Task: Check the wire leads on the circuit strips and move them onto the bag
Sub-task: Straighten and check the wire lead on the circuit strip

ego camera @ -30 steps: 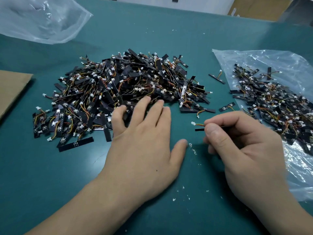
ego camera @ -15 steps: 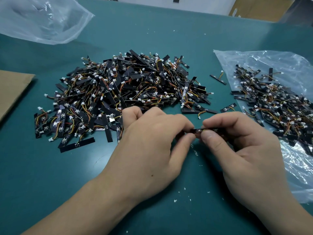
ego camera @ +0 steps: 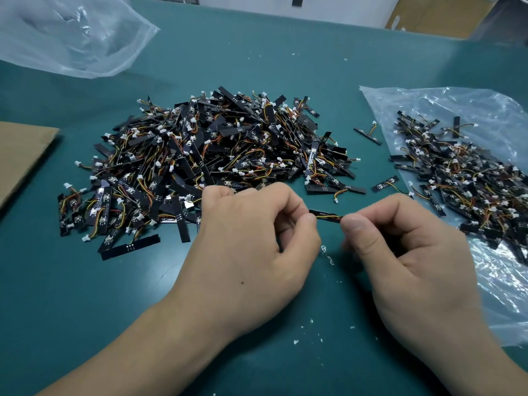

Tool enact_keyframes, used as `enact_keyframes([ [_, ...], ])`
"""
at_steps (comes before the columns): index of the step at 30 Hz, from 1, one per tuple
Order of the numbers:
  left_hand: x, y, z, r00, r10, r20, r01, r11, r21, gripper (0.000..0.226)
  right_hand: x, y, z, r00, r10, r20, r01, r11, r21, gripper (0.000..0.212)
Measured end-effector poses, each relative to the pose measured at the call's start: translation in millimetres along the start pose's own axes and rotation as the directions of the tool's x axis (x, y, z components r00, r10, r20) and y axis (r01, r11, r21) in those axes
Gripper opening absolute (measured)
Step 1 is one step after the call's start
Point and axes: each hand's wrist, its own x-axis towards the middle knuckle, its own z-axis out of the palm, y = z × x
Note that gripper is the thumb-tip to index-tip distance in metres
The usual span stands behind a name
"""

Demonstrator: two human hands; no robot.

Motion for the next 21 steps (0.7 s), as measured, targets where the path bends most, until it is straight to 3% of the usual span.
enact_keyframes([
  [10, -1.9, -1.4, -1.7, 1.000, -0.009, -0.002, 0.008, 0.996, -0.088, 0.023, 0.0, -0.9, 0.4, 1.000, 0.007, -0.011, -0.007, 0.999, 0.049, 0.018],
  [14, -2.8, -4.0, 0.2, 0.988, 0.120, 0.099, -0.113, 0.991, -0.073, 0.033, 0.7, -1.0, -0.8, 1.000, -0.002, 0.001, 0.002, 0.997, 0.082, 0.017],
  [17, -0.4, -6.7, -0.5, 0.995, 0.097, -0.001, -0.097, 0.995, -0.035, 0.055, 0.2, -1.4, -1.5, 0.999, -0.019, 0.036, 0.015, 0.993, 0.113, 0.014],
  [21, 3.5, -7.7, -5.3, 0.996, 0.089, -0.033, -0.092, 0.987, -0.134, 0.041, -1.1, -0.7, -1.0, 0.998, -0.041, 0.057, 0.033, 0.991, 0.130, 0.011],
])
